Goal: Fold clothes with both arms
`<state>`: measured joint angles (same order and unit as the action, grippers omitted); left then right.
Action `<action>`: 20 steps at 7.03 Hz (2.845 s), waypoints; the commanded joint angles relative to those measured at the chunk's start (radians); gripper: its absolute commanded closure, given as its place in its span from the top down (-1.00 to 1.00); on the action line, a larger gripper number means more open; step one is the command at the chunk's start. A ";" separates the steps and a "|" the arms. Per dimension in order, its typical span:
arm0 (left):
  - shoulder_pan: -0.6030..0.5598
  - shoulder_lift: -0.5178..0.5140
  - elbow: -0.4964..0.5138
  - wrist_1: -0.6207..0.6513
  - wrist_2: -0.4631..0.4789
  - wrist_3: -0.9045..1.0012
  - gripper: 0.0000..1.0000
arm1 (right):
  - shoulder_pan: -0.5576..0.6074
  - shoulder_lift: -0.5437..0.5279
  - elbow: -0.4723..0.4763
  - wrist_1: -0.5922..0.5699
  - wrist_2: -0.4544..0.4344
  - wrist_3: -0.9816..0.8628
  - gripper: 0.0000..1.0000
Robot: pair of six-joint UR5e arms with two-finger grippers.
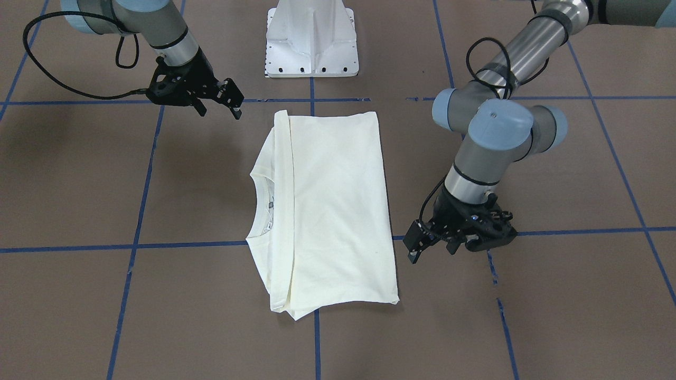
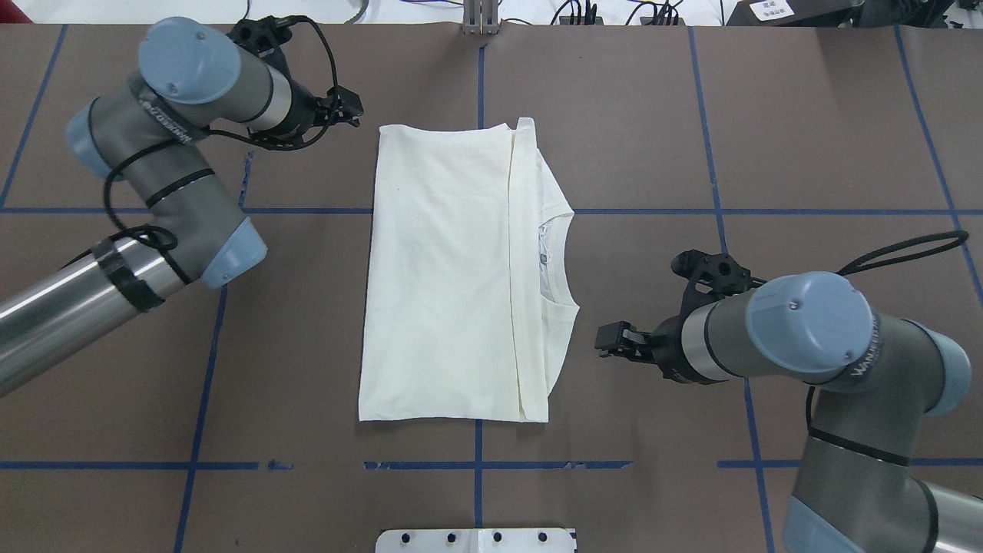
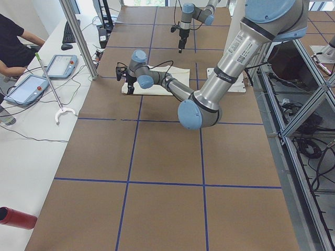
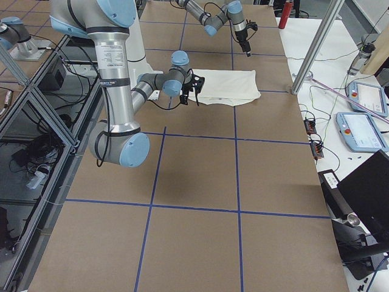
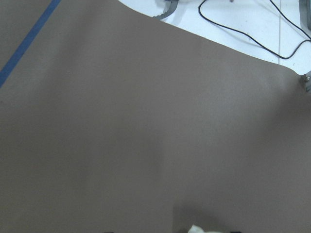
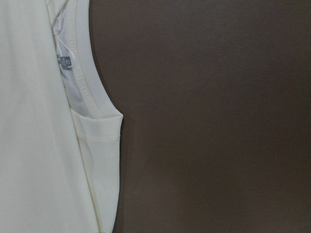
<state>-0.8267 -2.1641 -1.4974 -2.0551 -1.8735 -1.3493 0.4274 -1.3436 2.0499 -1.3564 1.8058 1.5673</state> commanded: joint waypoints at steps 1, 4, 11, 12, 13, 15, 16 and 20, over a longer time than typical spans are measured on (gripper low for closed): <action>0.085 0.126 -0.351 0.236 -0.026 0.010 1.00 | -0.039 0.233 -0.080 -0.291 -0.069 -0.104 1.00; 0.119 0.247 -0.520 0.251 -0.033 0.001 1.00 | -0.140 0.302 -0.122 -0.345 -0.127 -0.212 1.00; 0.130 0.262 -0.508 0.242 -0.035 0.001 1.00 | -0.170 0.386 -0.277 -0.401 -0.123 -0.443 1.00; 0.136 0.262 -0.504 0.240 -0.035 0.001 1.00 | -0.170 0.386 -0.280 -0.414 -0.126 -0.444 1.00; 0.136 0.262 -0.506 0.239 -0.035 0.001 1.00 | -0.170 0.386 -0.286 -0.412 -0.129 -0.446 1.00; 0.136 0.262 -0.504 0.240 -0.035 0.006 1.00 | -0.168 0.391 -0.290 -0.414 -0.129 -0.447 1.00; 0.136 0.262 -0.504 0.240 -0.035 0.004 1.00 | -0.165 0.389 -0.292 -0.415 -0.131 -0.447 1.00; 0.138 0.262 -0.504 0.239 -0.035 0.003 1.00 | -0.156 0.388 -0.297 -0.437 -0.128 -0.447 1.00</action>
<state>-0.6893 -1.9021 -2.0023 -1.8162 -1.9074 -1.3444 0.2679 -0.9555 1.7519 -1.7847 1.6768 1.1198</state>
